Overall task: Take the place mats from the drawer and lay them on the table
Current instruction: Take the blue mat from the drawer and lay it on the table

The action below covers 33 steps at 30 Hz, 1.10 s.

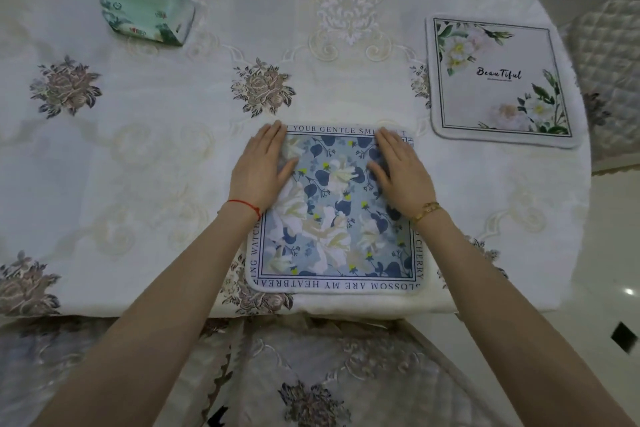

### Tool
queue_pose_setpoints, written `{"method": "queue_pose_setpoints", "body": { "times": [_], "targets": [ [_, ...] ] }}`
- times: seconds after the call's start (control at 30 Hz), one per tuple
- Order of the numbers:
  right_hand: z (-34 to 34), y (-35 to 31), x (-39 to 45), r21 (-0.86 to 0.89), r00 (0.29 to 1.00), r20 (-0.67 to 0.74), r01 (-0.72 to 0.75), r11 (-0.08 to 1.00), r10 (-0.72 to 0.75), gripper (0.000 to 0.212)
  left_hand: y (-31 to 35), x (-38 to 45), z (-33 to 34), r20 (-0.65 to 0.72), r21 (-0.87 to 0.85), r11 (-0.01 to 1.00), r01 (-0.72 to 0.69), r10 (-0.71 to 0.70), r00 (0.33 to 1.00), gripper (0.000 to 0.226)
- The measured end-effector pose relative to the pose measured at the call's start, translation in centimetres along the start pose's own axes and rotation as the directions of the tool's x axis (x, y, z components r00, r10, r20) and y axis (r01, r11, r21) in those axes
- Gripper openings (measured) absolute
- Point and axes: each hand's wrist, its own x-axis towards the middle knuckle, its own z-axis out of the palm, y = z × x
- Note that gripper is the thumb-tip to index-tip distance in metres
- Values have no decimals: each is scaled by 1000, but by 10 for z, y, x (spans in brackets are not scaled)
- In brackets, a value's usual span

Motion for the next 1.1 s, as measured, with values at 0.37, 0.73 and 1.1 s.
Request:
{"method": "queue_pose_setpoints", "body": {
  "times": [0.37, 0.73, 1.1],
  "targets": [
    [3, -31, -32, 6, 997, 47, 64, 998, -64, 61, 31, -29, -1, 31, -30, 988, -148, 149, 988, 59],
    [-3, 6, -71, -24, 995, 71, -63, 998, 64, 61, 11, -58, 6, 79, 33, 999, -16, 14, 997, 62],
    [17, -50, -129, 0, 990, 118, 83, 997, -83, 60, 40, -134, 9, 89, -59, 997, -51, 56, 994, 61]
  ]
}}
